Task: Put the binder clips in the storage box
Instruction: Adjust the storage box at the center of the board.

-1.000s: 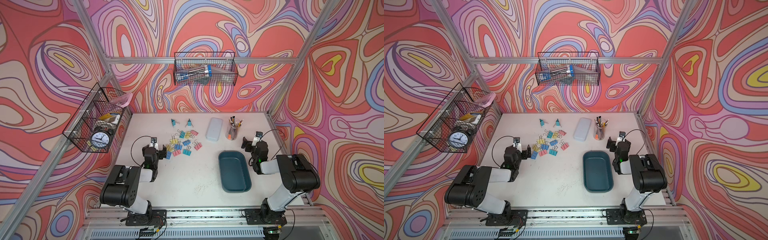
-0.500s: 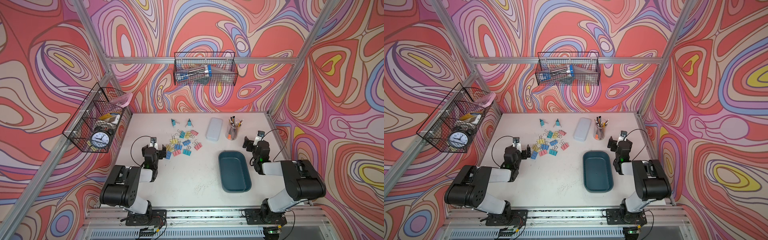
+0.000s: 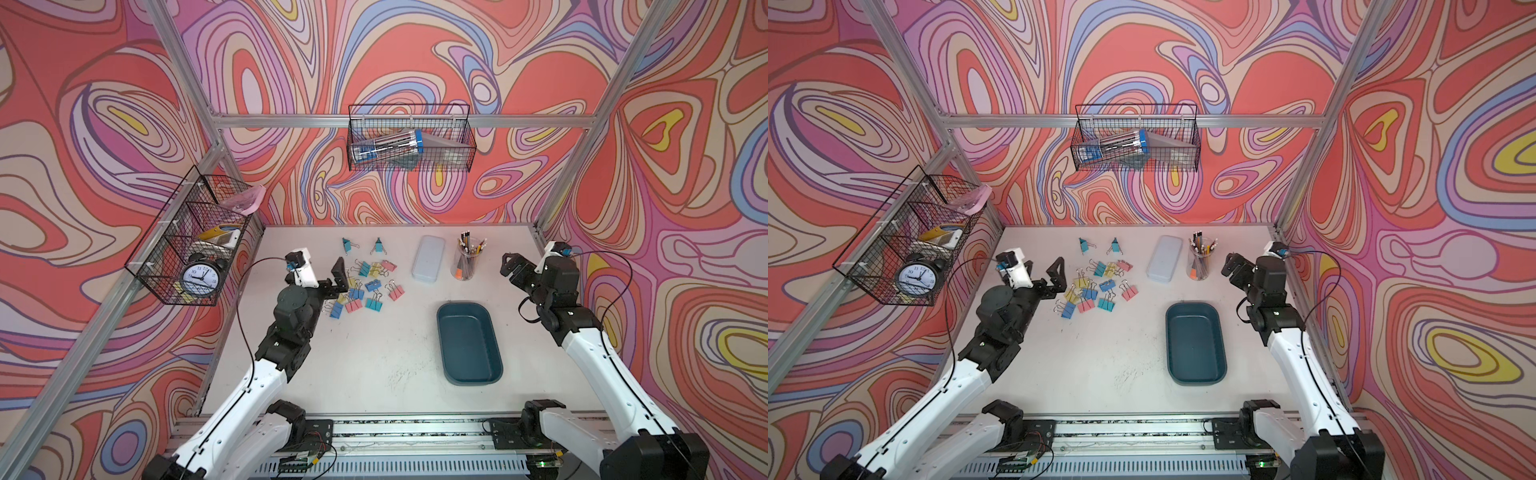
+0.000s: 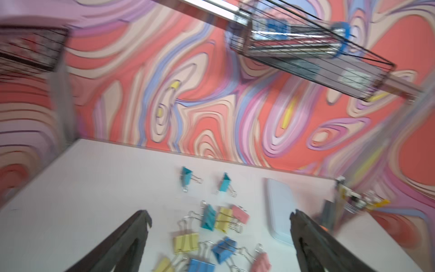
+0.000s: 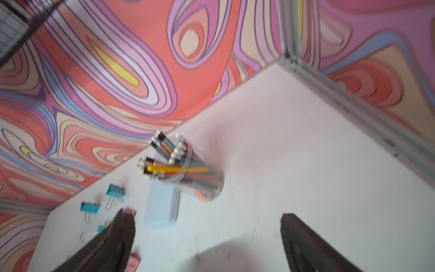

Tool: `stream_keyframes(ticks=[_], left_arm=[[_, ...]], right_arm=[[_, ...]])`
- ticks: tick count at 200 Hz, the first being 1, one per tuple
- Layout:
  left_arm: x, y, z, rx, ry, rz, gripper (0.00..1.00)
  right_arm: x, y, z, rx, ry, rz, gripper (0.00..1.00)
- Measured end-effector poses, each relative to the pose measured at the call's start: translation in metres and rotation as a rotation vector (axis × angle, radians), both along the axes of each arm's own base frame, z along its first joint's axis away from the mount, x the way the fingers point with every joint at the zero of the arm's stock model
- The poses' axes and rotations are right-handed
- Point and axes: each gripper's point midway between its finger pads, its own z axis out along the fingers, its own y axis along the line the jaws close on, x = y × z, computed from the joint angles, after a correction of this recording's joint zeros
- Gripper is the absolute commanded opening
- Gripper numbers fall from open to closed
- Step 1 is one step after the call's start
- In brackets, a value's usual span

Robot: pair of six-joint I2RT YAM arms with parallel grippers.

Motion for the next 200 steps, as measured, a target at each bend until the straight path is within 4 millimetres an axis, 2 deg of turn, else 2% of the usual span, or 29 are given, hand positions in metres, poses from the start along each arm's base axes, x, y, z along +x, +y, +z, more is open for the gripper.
stream_keyframes(ticks=[23,48,65,81,107,127,140,167,200], left_arm=[[0.002,-0.109,-0.013,0.123,0.118,-0.345,0.99],[0.002,-0.224,-0.045,0.330,0.212,-0.688,0.99],[0.003,-0.284,-0.071,0.440,0.253,-0.853,0.99],[0.003,-0.324,-0.104,0.536,0.289,-0.967,0.98],[-0.002,-0.362,-0.154,0.646,0.355,-1.090,0.91],[-0.005,-0.373,-0.185,0.685,0.408,-1.140,0.83],[-0.004,-0.376,-0.201,0.695,0.441,-1.150,0.68],[-0.003,-0.377,-0.219,0.696,0.487,-1.152,0.47],[0.001,-0.378,-0.222,0.667,0.518,-1.129,0.29]], right_arm=[[-0.023,0.020,-0.024,0.087,0.116,0.088,0.98],[-0.044,0.029,-0.027,0.126,0.149,0.124,0.98],[-0.052,0.031,-0.025,0.138,0.148,0.132,0.98],[-0.056,0.034,-0.024,0.152,0.153,0.141,0.98],[-0.060,0.038,-0.029,0.176,0.175,0.158,0.98],[-0.063,0.041,-0.032,0.188,0.191,0.172,0.98],[-0.065,0.043,-0.034,0.194,0.200,0.178,0.98],[-0.067,0.046,-0.036,0.204,0.213,0.192,0.98],[-0.070,0.046,-0.038,0.208,0.226,0.194,0.98]])
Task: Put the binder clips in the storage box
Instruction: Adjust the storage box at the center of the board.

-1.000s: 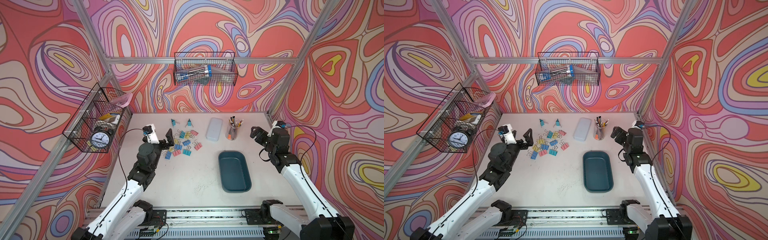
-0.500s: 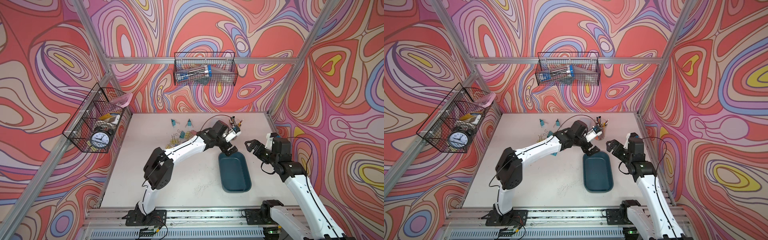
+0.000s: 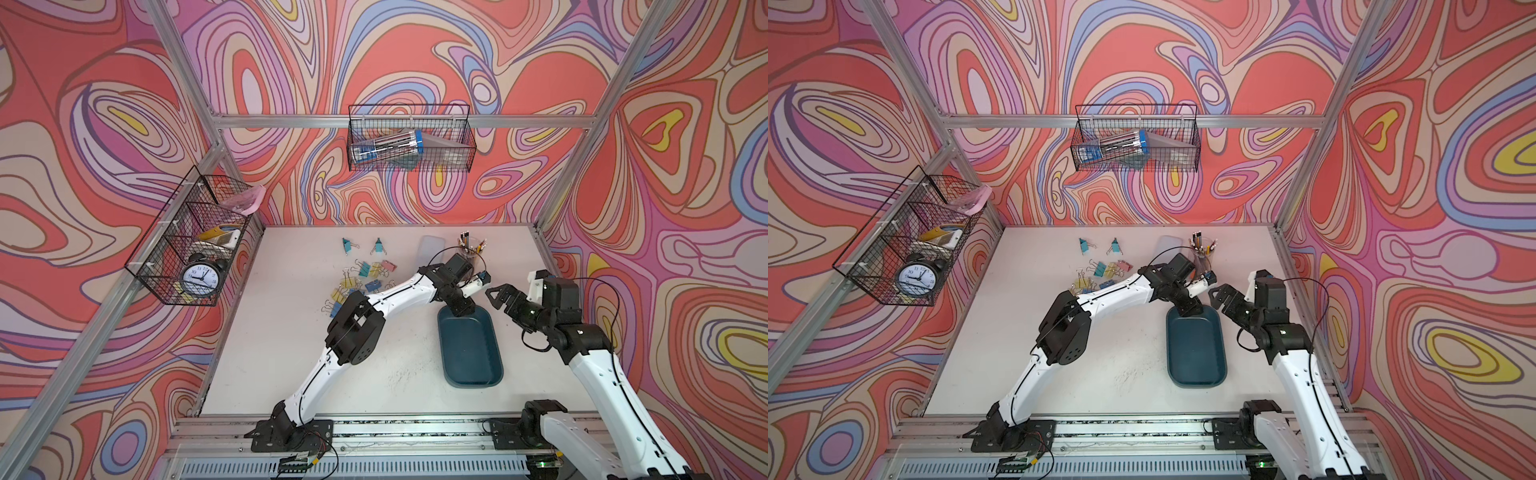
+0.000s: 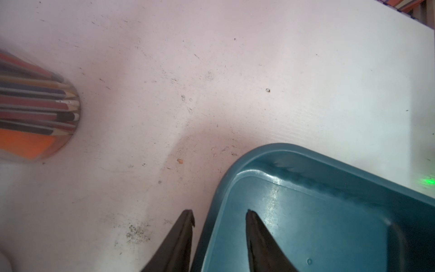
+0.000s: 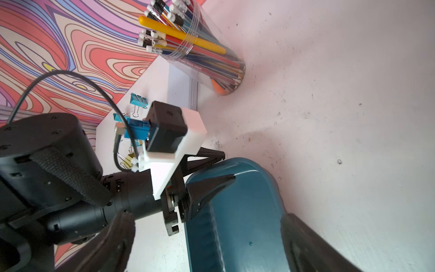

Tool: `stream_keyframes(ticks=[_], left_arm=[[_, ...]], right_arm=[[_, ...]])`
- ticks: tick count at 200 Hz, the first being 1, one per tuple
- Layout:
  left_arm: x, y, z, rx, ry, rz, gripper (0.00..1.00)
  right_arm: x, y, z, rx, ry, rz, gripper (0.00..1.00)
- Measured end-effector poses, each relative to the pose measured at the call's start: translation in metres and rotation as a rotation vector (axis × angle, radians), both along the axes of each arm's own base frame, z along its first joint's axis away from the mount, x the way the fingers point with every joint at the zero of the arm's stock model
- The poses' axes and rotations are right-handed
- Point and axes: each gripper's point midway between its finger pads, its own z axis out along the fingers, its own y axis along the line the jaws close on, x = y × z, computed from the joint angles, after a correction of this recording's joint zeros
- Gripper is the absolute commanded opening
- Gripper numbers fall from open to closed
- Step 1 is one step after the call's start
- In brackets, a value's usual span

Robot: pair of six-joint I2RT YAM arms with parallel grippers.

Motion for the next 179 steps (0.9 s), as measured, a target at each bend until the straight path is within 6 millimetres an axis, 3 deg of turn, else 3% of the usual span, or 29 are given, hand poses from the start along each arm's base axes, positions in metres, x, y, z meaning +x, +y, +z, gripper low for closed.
stream_keyframes(ticks=[39,85,111,128,154,179], left_arm=[[0.001,0.007,-0.007,-0.015,0.024,0.093,0.13],[-0.005,0.053,-0.005,0.016,0.026,0.344,0.02],[-0.015,0.103,-0.005,0.073,0.039,0.558,0.00],[-0.030,0.147,-0.003,0.101,0.052,0.721,0.00],[-0.064,0.219,-0.002,0.132,0.085,0.959,0.00],[-0.098,0.276,-0.005,0.141,0.107,1.122,0.00]], right_arm=[[0.000,0.000,-0.001,0.006,0.005,-0.005,0.98],[-0.003,0.000,0.002,0.020,0.000,-0.017,0.98],[-0.004,0.000,0.003,0.037,-0.003,-0.028,0.97],[-0.006,0.001,0.001,0.056,0.006,-0.041,0.95],[-0.009,0.005,-0.008,0.105,0.035,-0.052,0.91],[-0.009,0.020,-0.016,0.142,0.072,-0.018,0.91]])
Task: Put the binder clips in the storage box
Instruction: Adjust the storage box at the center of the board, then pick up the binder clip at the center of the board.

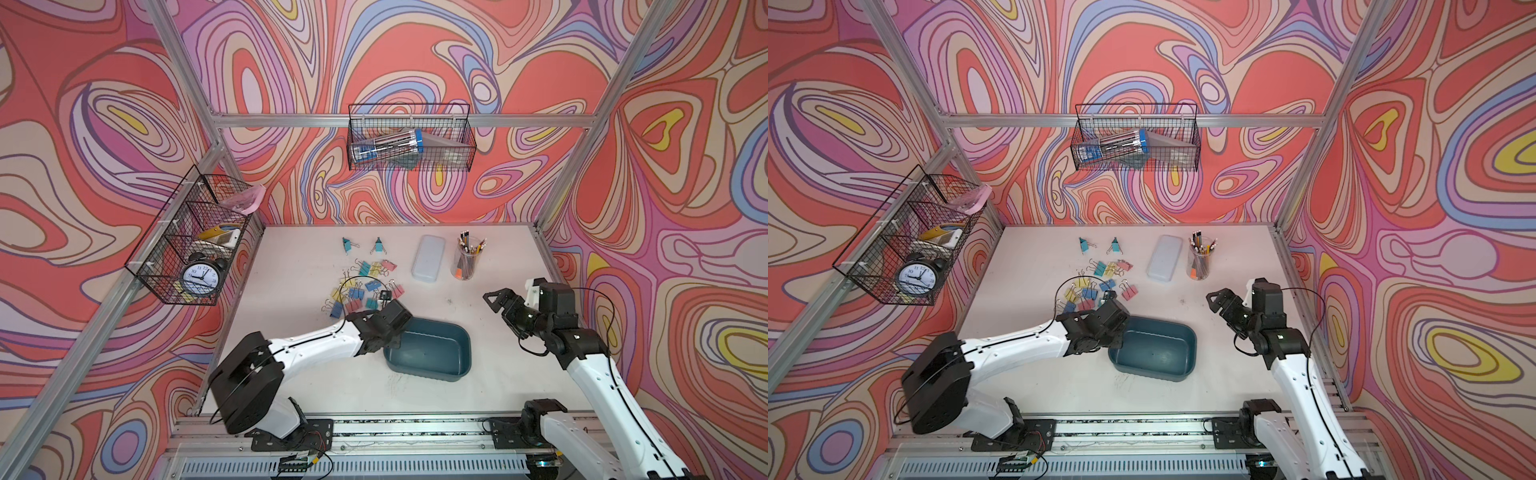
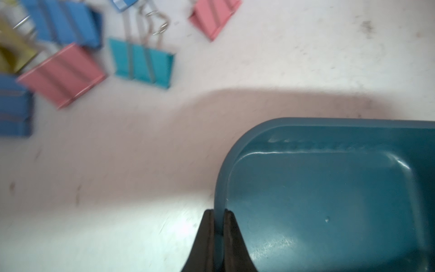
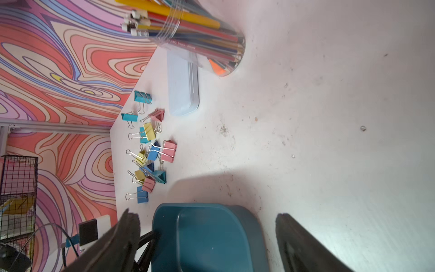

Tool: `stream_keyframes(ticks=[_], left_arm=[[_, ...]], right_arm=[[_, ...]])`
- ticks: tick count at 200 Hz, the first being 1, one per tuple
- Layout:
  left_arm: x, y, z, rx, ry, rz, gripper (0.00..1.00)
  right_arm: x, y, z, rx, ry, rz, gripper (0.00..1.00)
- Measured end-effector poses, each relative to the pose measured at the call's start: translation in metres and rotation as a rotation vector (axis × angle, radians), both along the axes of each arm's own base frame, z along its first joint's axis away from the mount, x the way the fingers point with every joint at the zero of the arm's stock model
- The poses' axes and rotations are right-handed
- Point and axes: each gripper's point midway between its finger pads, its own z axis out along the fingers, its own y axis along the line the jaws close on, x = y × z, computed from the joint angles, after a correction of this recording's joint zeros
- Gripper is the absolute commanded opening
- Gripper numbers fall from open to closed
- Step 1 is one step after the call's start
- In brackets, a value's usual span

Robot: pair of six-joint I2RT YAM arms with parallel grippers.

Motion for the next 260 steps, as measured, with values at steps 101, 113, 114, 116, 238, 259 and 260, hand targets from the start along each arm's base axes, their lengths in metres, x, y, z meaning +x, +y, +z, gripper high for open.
stream_keyframes(ticks=[101,113,114,116,238,259,260], left_arm=[[-0.029,0.064,-0.004,0.001,-0.037,0.209,0.32],[-0.028,0.064,-0.003,-0.006,-0.043,0.209,0.34],[-0.028,0.064,-0.002,-0.007,-0.046,0.208,0.34],[-0.028,0.064,-0.002,-0.008,-0.047,0.207,0.34],[0.004,0.079,0.069,-0.161,-0.248,0.178,0.88],[0.003,0.078,0.072,-0.166,-0.254,0.159,0.93],[0.003,0.078,0.072,-0.166,-0.254,0.158,0.93]], right_arm=[[0.019,0.150,-0.014,-0.168,0.058,0.251,0.86],[0.030,0.174,-0.015,-0.184,0.047,0.267,0.86],[0.031,0.176,-0.015,-0.183,0.046,0.269,0.86],[0.032,0.181,-0.016,-0.185,0.047,0.273,0.86],[0.160,0.265,-0.110,-0.401,0.123,0.161,0.49],[0.157,0.260,-0.121,-0.442,0.149,0.156,0.36],[0.157,0.259,-0.122,-0.445,0.149,0.157,0.35]])
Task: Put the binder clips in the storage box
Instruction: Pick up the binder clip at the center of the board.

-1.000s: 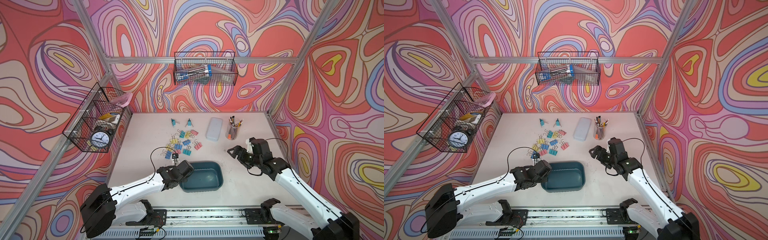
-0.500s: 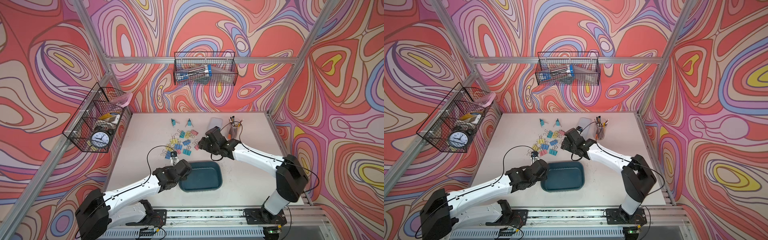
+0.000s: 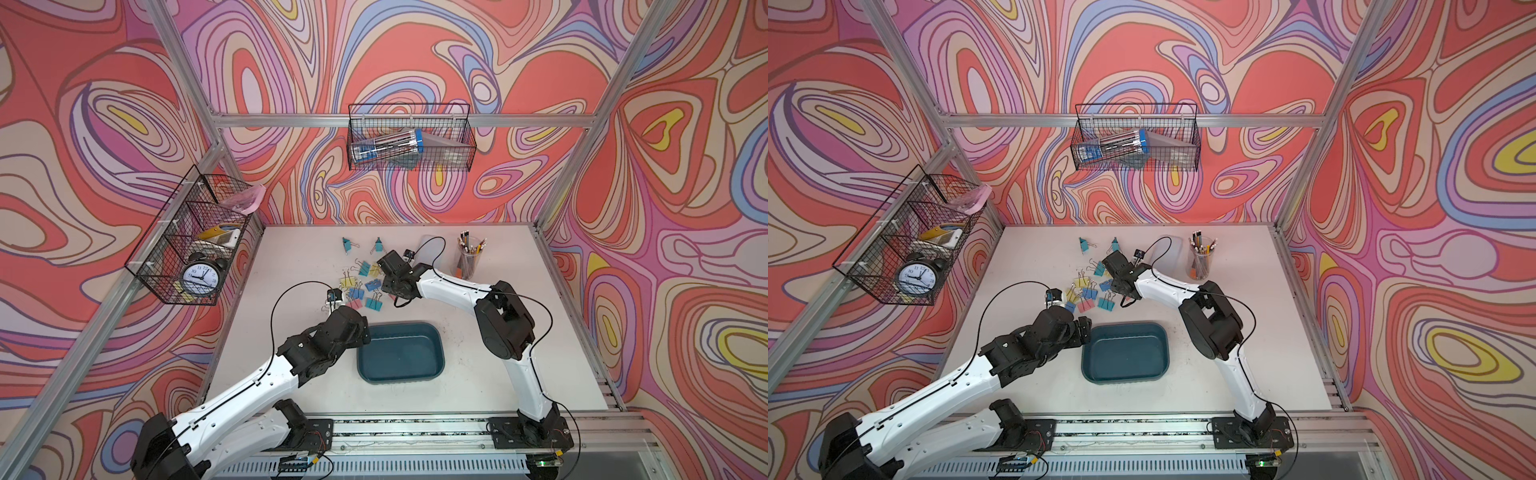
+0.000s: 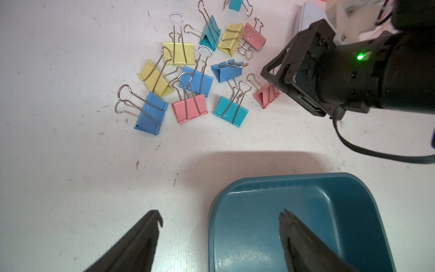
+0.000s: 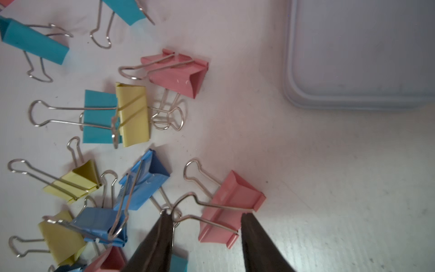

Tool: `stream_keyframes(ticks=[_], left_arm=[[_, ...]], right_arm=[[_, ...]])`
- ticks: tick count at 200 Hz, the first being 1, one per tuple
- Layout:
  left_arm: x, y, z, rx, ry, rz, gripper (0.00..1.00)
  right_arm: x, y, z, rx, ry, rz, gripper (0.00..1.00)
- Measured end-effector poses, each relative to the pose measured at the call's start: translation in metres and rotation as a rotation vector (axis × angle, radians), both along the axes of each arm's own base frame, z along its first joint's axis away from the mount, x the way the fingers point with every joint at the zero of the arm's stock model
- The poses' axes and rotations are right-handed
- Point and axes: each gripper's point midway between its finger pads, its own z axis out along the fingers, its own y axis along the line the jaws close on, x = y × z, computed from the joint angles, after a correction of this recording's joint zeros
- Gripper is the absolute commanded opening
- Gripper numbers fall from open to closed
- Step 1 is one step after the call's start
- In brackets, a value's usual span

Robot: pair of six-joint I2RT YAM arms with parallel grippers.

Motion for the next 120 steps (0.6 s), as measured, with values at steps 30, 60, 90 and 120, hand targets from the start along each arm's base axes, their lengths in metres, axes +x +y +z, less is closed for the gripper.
stream_keyframes(ticks=[30,60,90,120], left_arm=[[-0.001,-0.001,-0.001,0.008,0.002,-0.021,0.94],[-0.001,-0.002,-0.001,0.013,0.005,-0.035,0.95],[-0.002,-0.004,-0.001,0.013,0.007,-0.048,0.96],[-0.002,-0.006,-0.002,0.012,0.013,-0.062,0.99]], right_arm=[[0.003,-0.002,-0.002,-0.048,0.000,0.013,0.24],[0.008,0.000,-0.001,-0.073,-0.012,0.027,0.16],[0.007,-0.005,-0.002,-0.111,-0.009,0.049,0.04],[0.007,-0.007,-0.001,-0.142,-0.012,0.071,0.00]])
